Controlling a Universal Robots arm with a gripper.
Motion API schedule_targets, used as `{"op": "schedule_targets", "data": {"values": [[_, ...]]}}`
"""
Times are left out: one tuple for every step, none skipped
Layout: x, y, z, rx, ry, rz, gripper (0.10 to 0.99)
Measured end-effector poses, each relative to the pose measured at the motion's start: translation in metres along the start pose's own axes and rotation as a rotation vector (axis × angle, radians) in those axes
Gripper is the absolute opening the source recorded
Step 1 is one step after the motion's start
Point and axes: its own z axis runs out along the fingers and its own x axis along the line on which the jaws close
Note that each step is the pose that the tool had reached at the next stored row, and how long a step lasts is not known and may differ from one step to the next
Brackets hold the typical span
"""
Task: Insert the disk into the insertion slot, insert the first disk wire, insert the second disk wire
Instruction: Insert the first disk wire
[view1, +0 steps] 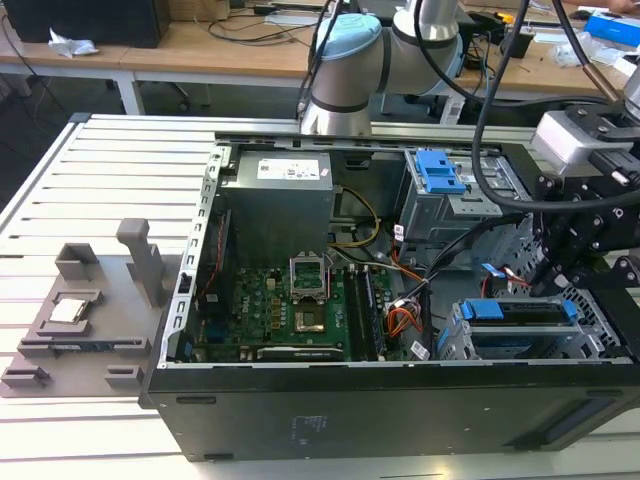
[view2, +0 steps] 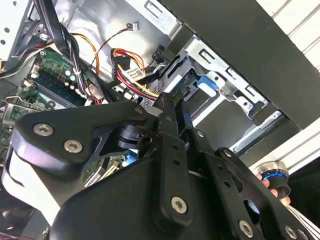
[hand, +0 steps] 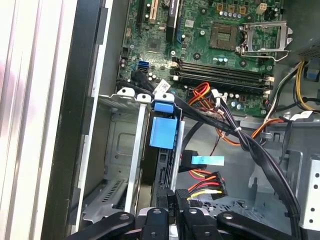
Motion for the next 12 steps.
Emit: {"op": "schedule_targets", "data": {"values": [[0.0,0.0,0.0,0.0,0.0001,0.0,0.18],[0.0,0.0,0.0002,0.0,0.0002,0.0,0.18],[0.0,0.0,0.0004,0.0,0.0001,0.0,0.18],[0.0,0.0,0.0007,0.0,0.0001,0.0,0.18],[0.0,-0.0001,0.0012,0.0,-0.0001,0.0,0.18],[0.0,-0.0001,0.0016,0.0,-0.0001,0.0,0.18],[0.0001,-0.0001,0.0024,0.0,-0.0001,0.0,0.18],[0.0001,-0.0002,0.0031,0.0,-0.0001,0.0,0.18],[0.0001,-0.0002,0.0042,0.0,0.0,0.0,0.18],[0.0001,-0.0002,0.0056,0.0,0.0,0.0,0.18],[0.0001,-0.0002,0.0059,0.0,0.0002,0.0,0.18],[0.0001,-0.0002,0.0063,0.0,0.0001,0.0,0.18]]}}
